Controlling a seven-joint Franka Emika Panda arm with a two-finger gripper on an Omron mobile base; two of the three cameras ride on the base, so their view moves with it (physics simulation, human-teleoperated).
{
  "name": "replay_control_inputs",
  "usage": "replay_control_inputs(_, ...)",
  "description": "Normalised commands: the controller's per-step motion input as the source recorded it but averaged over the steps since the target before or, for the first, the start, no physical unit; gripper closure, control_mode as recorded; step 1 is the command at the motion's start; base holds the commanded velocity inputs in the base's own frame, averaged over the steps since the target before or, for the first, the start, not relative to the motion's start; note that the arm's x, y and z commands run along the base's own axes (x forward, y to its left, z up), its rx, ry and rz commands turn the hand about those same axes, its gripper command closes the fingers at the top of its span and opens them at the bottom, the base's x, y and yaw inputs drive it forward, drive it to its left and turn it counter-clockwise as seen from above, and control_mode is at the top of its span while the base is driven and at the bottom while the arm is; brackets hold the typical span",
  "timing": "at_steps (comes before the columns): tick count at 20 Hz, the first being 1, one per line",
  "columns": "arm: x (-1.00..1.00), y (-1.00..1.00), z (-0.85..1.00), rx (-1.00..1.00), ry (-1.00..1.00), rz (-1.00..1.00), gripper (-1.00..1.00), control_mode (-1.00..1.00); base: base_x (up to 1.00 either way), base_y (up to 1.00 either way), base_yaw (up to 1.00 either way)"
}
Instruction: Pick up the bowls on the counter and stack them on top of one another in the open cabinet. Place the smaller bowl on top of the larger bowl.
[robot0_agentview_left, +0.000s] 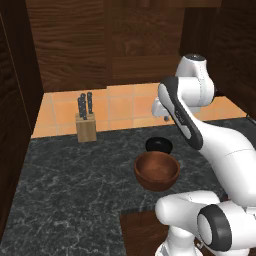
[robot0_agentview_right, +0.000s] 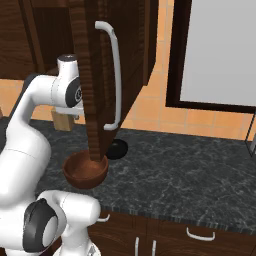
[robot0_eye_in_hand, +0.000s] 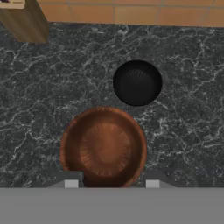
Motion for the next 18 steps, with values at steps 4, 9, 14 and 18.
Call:
replay_control_inputs(4, -0.03, -0.33, -0.17, 0.01, 0.06, -0.10, -1.00, -1.00, 0.00, 0.00, 0.00)
replay_control_inputs(9, 0.35, -0.80, -0.73, 0.01, 0.08, -0.49, -1.00, -1.00, 0.00, 0.00, 0.00)
replay_control_inputs(14, 0.42, -0.46, -0.55, 0.00, -0.01, -0.22, -1.00, -1.00, 0.00, 0.00, 0.00)
replay_control_inputs(18, 0.32, -0.06, -0.30, 0.00, -0.02, -0.04, -1.00, -1.00, 0.00, 0.00, 0.00)
